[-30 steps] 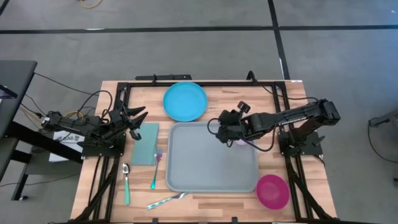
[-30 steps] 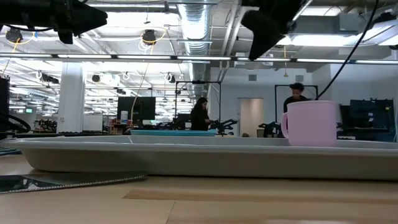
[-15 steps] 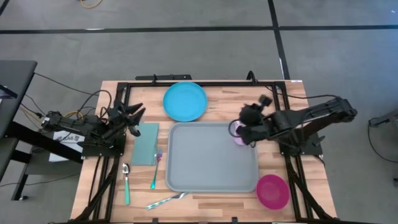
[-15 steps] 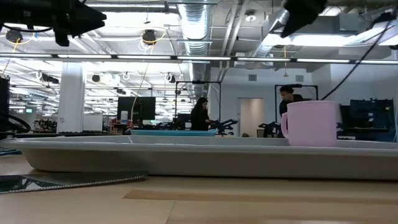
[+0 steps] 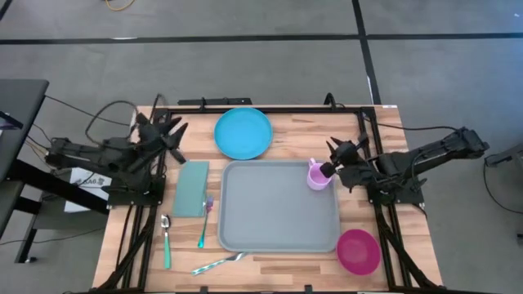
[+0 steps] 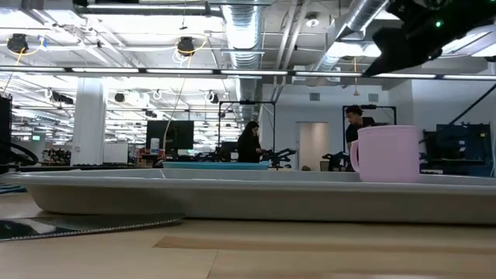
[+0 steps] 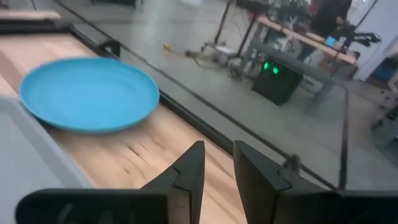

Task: Set up tray
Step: Put the blue plate on the gray serving tray under the pink mug

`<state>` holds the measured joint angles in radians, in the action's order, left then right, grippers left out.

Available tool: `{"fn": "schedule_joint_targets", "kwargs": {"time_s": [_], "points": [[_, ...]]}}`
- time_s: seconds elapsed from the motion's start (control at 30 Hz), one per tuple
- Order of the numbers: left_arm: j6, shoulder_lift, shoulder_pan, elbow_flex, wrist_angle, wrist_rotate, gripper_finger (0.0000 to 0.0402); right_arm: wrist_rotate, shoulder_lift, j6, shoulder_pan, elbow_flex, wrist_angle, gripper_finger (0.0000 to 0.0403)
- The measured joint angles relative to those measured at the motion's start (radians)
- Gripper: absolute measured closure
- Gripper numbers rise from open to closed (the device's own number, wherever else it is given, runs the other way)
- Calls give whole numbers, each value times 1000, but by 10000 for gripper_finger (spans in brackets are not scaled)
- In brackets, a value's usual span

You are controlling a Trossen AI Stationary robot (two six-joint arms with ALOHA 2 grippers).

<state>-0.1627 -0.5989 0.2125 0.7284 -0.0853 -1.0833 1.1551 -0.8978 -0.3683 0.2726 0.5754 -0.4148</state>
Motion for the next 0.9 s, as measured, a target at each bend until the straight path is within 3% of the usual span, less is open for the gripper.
{"fn": "schedule_joint_targets", "kwargs": {"time_s": [0.1,0.17,0.3,0.4,0.53,0.6,0.9], "points": [[109,-139,-65,149,-199,-47,288,-1,16,170,0,-31,187,323],[212,-223,-131,242,-334,13,288,-8,27,245,0,-31,323,323],[338,-374,-308,376,-495,293,288,-139,27,379,-3,-31,564,323],[326,-482,-452,423,-560,538,288,-269,25,401,-18,-31,607,323],[243,-619,-572,413,-577,835,288,-296,5,401,-49,-32,604,323],[248,-700,-602,410,-539,927,288,-291,7,380,-66,-32,614,324],[197,-1051,-615,438,-398,1089,288,-296,-38,334,-89,-33,602,324]]}}
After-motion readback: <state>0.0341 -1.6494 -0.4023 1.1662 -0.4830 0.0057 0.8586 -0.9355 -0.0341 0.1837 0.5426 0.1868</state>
